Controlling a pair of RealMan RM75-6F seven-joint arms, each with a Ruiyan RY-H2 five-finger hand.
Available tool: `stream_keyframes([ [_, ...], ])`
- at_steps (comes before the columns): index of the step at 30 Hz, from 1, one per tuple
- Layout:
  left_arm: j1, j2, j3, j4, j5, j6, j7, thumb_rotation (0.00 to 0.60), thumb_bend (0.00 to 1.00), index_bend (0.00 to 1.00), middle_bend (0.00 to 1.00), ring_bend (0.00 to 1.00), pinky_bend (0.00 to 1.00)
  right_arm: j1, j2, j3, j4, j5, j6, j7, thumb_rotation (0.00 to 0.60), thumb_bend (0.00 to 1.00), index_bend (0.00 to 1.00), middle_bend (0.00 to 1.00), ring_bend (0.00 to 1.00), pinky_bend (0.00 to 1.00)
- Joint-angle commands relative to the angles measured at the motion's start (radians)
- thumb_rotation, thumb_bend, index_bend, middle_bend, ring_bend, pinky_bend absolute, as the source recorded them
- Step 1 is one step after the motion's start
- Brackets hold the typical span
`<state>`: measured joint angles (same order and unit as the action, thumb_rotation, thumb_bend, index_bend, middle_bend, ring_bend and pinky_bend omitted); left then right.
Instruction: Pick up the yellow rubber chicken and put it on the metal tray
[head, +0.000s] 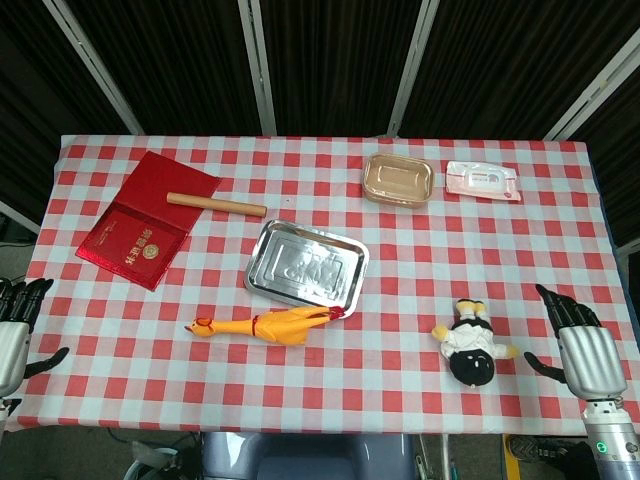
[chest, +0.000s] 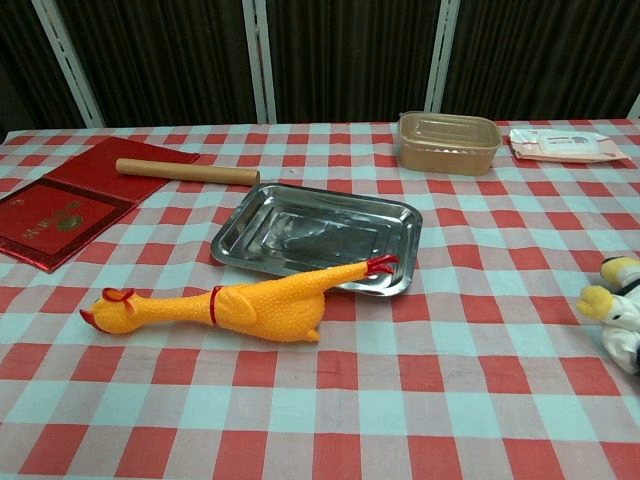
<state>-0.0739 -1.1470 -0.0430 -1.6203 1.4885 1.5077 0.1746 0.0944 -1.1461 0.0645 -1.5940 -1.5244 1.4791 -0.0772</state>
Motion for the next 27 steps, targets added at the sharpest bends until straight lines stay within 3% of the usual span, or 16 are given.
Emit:
stream_keyframes([
  [1, -0.014, 0.001, 0.006, -0.009, -0.013, -0.038, -0.019, 0.600, 0.01, 0.09, 0.11, 0.08, 0.00, -0.005, 0.002, -0.001, -0.001, 0.003, 0.005, 0.001, 0.600, 0.18, 0.02, 0.18, 0.18, 0.24],
  [15, -0.027, 0.002, 0.002, -0.013, 0.009, -0.037, -0.028, 0.600, 0.03, 0.11, 0.13, 0.09, 0.00, -0.019, 0.006, -0.004, 0.000, -0.010, 0.035, 0.015, 0.600, 0.18, 0.02, 0.18, 0.18, 0.24],
  [22, -0.083, 0.000, 0.008, -0.024, 0.045, -0.114, -0.031, 0.600, 0.04, 0.16, 0.17, 0.13, 0.01, -0.010, 0.002, -0.005, 0.003, -0.024, 0.028, 0.022, 0.600, 0.18, 0.02, 0.18, 0.18, 0.24],
  [25, -0.114, -0.018, 0.001, -0.023, 0.062, -0.141, -0.011, 0.600, 0.05, 0.19, 0.20, 0.16, 0.06, -0.009, 0.001, -0.006, 0.006, -0.027, 0.028, 0.025, 0.600, 0.18, 0.02, 0.18, 0.18, 0.24],
  [27, -0.139, -0.043, -0.005, -0.016, 0.067, -0.165, 0.021, 0.600, 0.05, 0.21, 0.22, 0.19, 0.15, -0.009, -0.001, -0.006, 0.008, -0.028, 0.028, 0.028, 0.600, 0.18, 0.02, 0.18, 0.18, 0.24],
])
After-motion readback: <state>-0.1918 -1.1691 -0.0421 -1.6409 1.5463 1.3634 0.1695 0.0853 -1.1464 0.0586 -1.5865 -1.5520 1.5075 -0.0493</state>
